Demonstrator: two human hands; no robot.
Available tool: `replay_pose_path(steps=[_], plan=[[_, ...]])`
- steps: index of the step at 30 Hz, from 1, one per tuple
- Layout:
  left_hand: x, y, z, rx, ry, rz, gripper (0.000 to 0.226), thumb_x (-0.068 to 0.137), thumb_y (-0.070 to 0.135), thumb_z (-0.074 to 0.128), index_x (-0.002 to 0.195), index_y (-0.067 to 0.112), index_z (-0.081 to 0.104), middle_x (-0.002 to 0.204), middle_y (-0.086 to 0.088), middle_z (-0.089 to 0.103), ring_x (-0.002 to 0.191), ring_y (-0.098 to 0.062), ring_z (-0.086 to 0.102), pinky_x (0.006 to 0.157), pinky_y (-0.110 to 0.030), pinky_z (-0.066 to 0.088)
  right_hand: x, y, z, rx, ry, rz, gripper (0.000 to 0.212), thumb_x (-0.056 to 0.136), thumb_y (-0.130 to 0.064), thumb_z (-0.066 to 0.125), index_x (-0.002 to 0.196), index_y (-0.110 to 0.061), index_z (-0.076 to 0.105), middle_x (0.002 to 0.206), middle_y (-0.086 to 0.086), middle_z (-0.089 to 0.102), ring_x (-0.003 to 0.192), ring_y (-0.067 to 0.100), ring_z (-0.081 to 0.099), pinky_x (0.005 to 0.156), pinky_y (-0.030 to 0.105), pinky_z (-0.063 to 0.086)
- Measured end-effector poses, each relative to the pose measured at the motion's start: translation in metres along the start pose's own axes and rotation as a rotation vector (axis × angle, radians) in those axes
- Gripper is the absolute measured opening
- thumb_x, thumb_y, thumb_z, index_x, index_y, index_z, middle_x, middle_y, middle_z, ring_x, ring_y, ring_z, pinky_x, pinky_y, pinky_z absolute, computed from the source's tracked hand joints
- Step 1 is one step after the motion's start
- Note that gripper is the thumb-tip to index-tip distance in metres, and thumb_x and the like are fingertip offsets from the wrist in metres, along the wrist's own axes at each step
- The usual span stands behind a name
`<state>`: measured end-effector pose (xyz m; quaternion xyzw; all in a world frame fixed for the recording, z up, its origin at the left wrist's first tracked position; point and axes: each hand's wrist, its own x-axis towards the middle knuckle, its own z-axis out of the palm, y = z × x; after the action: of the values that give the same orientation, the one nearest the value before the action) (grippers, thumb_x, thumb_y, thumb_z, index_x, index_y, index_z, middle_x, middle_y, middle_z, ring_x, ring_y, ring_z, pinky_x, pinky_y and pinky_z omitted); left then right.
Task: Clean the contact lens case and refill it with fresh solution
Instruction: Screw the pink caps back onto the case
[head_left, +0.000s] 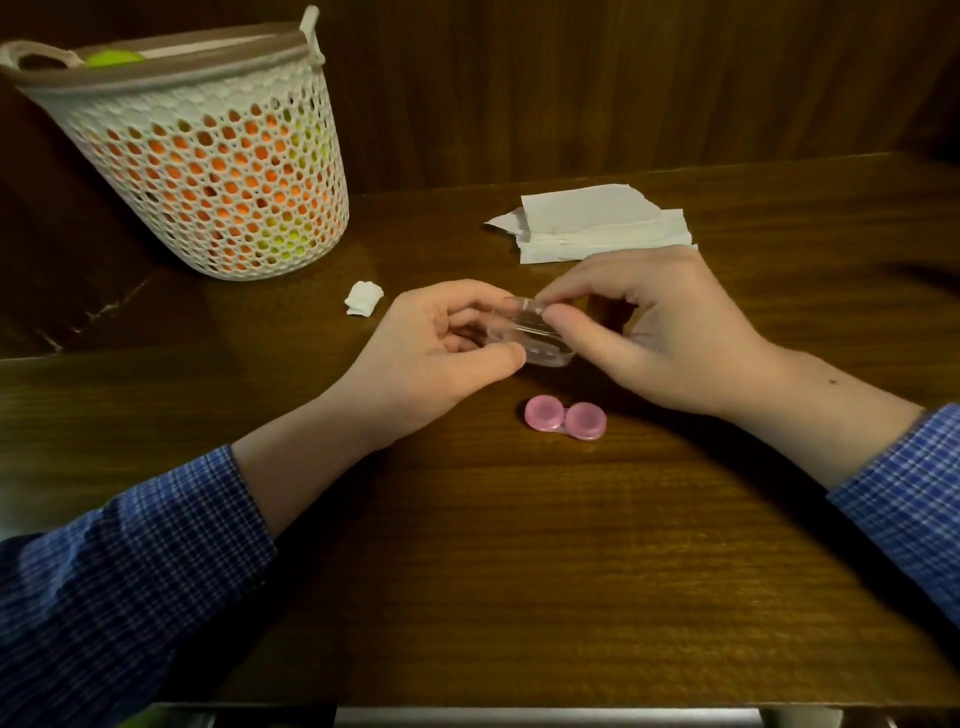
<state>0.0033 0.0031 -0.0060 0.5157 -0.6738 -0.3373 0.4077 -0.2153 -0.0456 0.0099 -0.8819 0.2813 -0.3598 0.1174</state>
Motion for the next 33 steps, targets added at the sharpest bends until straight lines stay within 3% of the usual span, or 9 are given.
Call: replay_pose_path(steps=[3,7,11,17,21,25,27,30,33], plan=[[-0.001,0.001,0.0,0.0,-0.045,-0.004,0.05,0.087,0.004,0.077,0.132,0.021,0.062,0.111,0.004,0.077,0.106,-0.017,0.072,0.094,-0.046,0.059,-0.001,0.003,0.004,0.047,0.078,0.104,0.017,0.1,-0.027,0.062,0.111,-0.024,0.075,0.089,-0.033,0.062,0.083,-0.012,0.064,0.067,0.005,0.048],[0.0,0.004,0.0,0.041,-0.082,-0.019,0.072,0.085,0.006,0.081,0.146,0.02,0.047,0.113,0.007,0.078,0.112,-0.014,0.071,0.099,-0.041,0.056,0.002,0.009,0.008,0.168,0.143,0.282,0.015,0.102,-0.024,0.061,0.094,-0.029,0.073,0.069,-0.029,0.066,0.07,-0.007,0.063,0.06,0.007,0.047],[0.0,0.004,0.001,0.042,-0.072,-0.027,0.079,0.083,0.006,0.082,0.15,0.019,0.042,0.114,0.007,0.078,0.112,-0.013,0.071,0.099,-0.041,0.056,0.006,0.012,0.008,0.242,0.171,0.365,0.018,0.101,-0.025,0.061,0.09,-0.026,0.075,0.076,-0.019,0.073,0.056,0.002,0.061,0.055,0.012,0.049],[0.002,0.001,0.0,0.073,-0.044,-0.021,0.089,0.077,0.007,0.087,0.15,0.021,0.039,0.109,0.008,0.076,0.106,-0.012,0.071,0.094,-0.036,0.059,0.007,0.012,0.011,0.239,0.142,0.402,0.018,0.101,-0.027,0.061,0.088,-0.028,0.074,0.076,-0.028,0.071,0.057,0.001,0.062,0.051,0.008,0.045],[0.003,-0.002,0.001,0.064,-0.014,-0.034,0.091,0.076,0.011,0.089,0.15,0.023,0.038,0.107,0.011,0.077,0.104,-0.012,0.072,0.091,-0.03,0.06,0.008,0.012,0.011,0.276,0.13,0.459,0.007,0.099,-0.028,0.064,0.101,-0.026,0.071,0.084,-0.013,0.074,0.057,0.003,0.065,0.053,0.01,0.05],[0.005,-0.006,-0.002,0.096,0.048,-0.053,0.091,0.074,0.014,0.09,0.148,0.023,0.039,0.104,0.013,0.077,0.102,-0.009,0.072,0.091,-0.028,0.06,0.003,0.008,-0.005,0.289,0.174,0.402,0.021,0.092,-0.032,0.073,0.105,-0.021,0.061,0.096,-0.006,0.066,0.068,0.008,0.064,0.06,0.018,0.054],[0.005,-0.007,-0.003,0.131,0.056,-0.052,0.092,0.073,0.017,0.091,0.149,0.023,0.039,0.104,0.014,0.077,0.103,-0.006,0.071,0.092,-0.027,0.06,-0.004,0.003,-0.021,0.275,0.013,0.277,0.024,0.086,-0.036,0.077,0.096,-0.019,0.064,0.087,-0.006,0.067,0.073,0.005,0.063,0.062,0.019,0.052],[0.005,-0.008,-0.004,0.164,0.044,-0.063,0.097,0.071,0.021,0.092,0.151,0.024,0.038,0.102,0.018,0.076,0.103,-0.001,0.07,0.092,-0.024,0.057,-0.016,-0.007,-0.03,0.165,-0.361,0.209,0.029,0.075,-0.055,0.076,0.088,-0.029,0.071,0.087,-0.009,0.072,0.079,0.01,0.069,0.066,0.03,0.058],[0.006,-0.008,-0.005,0.206,0.011,-0.077,0.1,0.07,0.025,0.092,0.152,0.025,0.036,0.102,0.023,0.075,0.104,0.002,0.069,0.093,-0.02,0.056,-0.02,-0.011,-0.023,0.15,-0.502,0.171,0.024,0.073,-0.051,0.081,0.086,-0.032,0.072,0.089,-0.012,0.071,0.081,0.012,0.069,0.064,0.03,0.059]])
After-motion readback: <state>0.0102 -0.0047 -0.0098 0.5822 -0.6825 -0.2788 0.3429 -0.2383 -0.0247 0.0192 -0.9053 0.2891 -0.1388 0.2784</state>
